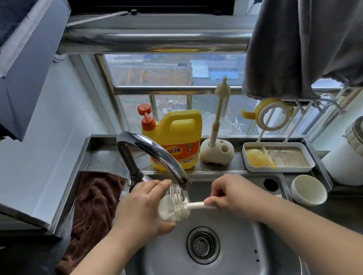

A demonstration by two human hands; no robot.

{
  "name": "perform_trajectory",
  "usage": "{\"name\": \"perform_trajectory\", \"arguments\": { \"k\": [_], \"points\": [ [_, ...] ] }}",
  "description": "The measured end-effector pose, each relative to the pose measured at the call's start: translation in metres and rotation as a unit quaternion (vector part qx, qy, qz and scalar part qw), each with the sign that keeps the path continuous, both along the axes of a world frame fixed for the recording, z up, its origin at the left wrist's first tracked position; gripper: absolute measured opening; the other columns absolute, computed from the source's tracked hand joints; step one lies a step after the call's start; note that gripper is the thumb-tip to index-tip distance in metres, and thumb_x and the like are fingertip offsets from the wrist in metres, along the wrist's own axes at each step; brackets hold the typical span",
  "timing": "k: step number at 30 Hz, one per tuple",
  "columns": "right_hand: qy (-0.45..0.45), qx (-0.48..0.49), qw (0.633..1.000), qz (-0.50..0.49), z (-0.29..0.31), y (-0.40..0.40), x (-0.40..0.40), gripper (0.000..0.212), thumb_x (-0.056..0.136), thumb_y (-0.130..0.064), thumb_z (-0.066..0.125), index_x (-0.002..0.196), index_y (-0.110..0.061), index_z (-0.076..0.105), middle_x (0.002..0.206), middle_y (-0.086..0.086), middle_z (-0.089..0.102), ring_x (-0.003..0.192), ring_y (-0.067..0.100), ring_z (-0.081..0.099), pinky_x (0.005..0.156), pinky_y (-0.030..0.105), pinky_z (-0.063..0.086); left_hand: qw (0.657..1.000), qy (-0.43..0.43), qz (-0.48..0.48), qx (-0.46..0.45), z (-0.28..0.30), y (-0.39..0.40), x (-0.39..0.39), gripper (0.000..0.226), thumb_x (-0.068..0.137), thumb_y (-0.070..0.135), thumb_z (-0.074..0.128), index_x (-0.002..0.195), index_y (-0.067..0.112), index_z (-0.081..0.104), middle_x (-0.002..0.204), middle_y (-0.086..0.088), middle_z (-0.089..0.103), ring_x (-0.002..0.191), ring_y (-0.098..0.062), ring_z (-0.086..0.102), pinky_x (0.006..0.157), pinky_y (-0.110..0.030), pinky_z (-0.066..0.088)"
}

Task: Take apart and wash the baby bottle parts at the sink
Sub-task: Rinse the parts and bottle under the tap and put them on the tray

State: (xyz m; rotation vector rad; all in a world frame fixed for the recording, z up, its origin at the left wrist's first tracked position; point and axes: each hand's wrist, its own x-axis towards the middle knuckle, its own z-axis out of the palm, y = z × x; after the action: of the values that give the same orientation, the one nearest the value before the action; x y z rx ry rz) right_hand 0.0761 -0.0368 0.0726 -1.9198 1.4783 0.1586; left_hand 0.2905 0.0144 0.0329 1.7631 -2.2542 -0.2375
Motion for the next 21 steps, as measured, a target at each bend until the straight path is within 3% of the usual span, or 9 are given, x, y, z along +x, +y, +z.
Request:
{"name": "perform_trajectory", "arguments": {
  "k": [5,9,12,14,17,19,21],
  "points": [
    [0.002,-0.096,0.995,-0.001,-0.010,0.005,0.016,0.023,0.088,-0.046,0.061,0.081,-0.024,0.059,0.088,0.001,0.066,0.083,0.021,0.060,0.074,0.035,0.051,1.000,0.017,0.004,0.017,0.001,0.000,-0.005,0.094,0.026,0.055,0.089,0.110,0.021,0.064,0.101,0.008,0.068,0.087,-0.017,0.066,0.056,-0.025,0.052],
    [-0.005,-0.034,0.999,0.004,-0.009,0.004,0.009,0.024,0.087,-0.041,0.064,0.073,-0.025,0.055,0.086,0.001,0.065,0.082,0.019,0.060,0.074,0.034,0.050,1.000,0.022,0.013,0.018,0.004,0.002,0.002,0.092,0.035,0.053,0.088,0.118,0.024,0.063,0.107,0.008,0.066,0.095,-0.017,0.064,0.062,-0.023,0.045],
    [-0.059,-0.025,0.997,-0.031,-0.005,0.003,0.005,0.024,0.086,-0.040,0.065,0.070,-0.024,0.059,0.074,-0.004,0.065,0.068,0.010,0.056,0.063,0.026,0.045,0.997,0.073,0.018,0.022,-0.004,0.006,-0.001,0.097,0.041,0.057,0.086,0.126,0.028,0.049,0.113,0.001,0.065,0.101,-0.020,0.060,0.080,-0.030,0.046],
    [-0.099,-0.005,0.994,-0.054,-0.006,0.008,0.009,0.023,0.088,-0.040,0.064,0.074,-0.022,0.062,0.069,-0.007,0.066,0.062,0.003,0.055,0.058,0.020,0.043,0.992,0.117,0.005,0.039,-0.010,0.006,-0.003,0.091,0.054,0.069,0.069,0.131,0.031,0.038,0.121,-0.004,0.057,0.113,-0.013,0.044,0.094,-0.030,0.035],
    [-0.110,0.001,0.992,-0.061,-0.010,0.014,0.009,0.024,0.088,-0.040,0.064,0.078,-0.018,0.065,0.063,-0.011,0.064,0.058,-0.001,0.053,0.055,0.016,0.039,0.983,0.148,-0.026,0.109,-0.010,0.008,-0.004,0.081,0.071,0.080,0.040,0.140,0.043,0.020,0.136,0.010,0.028,0.124,0.005,0.014,0.106,-0.017,0.013],
    [-0.106,0.003,0.992,-0.062,-0.011,0.015,0.006,0.024,0.087,-0.040,0.065,0.079,-0.017,0.066,0.062,-0.012,0.063,0.056,-0.002,0.053,0.055,0.016,0.039,0.971,0.175,-0.033,0.156,-0.007,0.009,-0.003,0.057,0.091,0.056,0.045,0.137,0.043,0.014,0.137,0.016,0.021,0.128,0.006,0.012,0.109,-0.012,0.009],
    [-0.102,-0.001,0.993,-0.062,-0.012,0.014,0.002,0.024,0.087,-0.040,0.065,0.075,-0.019,0.064,0.060,-0.012,0.062,0.053,-0.003,0.051,0.054,0.016,0.037,0.964,0.205,-0.037,0.166,-0.001,0.005,-0.002,0.046,0.095,0.035,0.050,0.133,0.041,0.025,0.136,0.015,0.030,0.129,0.004,0.025,0.109,-0.011,0.016]
  ]
}}
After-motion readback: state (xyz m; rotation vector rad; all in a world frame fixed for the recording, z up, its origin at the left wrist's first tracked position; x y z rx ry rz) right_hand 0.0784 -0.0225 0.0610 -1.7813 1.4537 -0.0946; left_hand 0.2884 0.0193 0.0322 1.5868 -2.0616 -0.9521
